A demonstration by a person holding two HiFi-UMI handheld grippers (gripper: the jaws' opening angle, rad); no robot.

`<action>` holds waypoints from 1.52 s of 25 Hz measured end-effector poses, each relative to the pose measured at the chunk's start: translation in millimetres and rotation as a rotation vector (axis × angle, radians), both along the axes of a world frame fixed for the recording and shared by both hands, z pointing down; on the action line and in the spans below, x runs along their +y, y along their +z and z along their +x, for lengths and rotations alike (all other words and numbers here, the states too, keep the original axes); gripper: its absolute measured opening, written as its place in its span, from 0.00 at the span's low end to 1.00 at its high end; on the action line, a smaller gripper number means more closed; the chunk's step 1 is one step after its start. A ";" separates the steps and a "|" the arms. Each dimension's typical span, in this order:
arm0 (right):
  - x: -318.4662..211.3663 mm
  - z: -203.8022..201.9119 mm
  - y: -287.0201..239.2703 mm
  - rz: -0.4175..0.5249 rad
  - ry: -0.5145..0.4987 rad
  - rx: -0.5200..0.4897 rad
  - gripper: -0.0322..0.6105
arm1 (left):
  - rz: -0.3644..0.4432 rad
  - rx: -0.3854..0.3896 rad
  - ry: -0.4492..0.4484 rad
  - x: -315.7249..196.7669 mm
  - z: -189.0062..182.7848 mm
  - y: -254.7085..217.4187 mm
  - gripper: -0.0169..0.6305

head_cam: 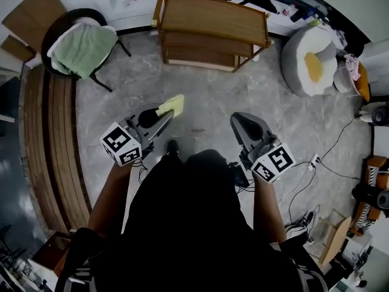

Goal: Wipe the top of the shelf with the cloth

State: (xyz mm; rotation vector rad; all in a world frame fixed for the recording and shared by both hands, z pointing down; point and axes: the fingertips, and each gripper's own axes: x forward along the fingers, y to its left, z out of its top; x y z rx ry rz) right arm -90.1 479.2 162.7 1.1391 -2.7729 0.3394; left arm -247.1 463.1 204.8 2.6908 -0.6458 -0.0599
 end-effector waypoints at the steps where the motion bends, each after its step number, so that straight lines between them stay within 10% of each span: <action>1: -7.7 2.0 3.7 -0.008 0.005 0.010 0.09 | -0.011 -0.009 0.000 -9.2 1.6 3.7 0.08; 27: -282.6 147.7 33.4 -0.014 -0.166 -0.036 0.09 | -0.082 -0.125 -0.019 -272.7 202.1 -2.7 0.08; 38: -368.7 193.5 49.6 -0.037 -0.078 0.019 0.09 | -0.121 -0.089 0.081 -367.8 248.7 19.7 0.08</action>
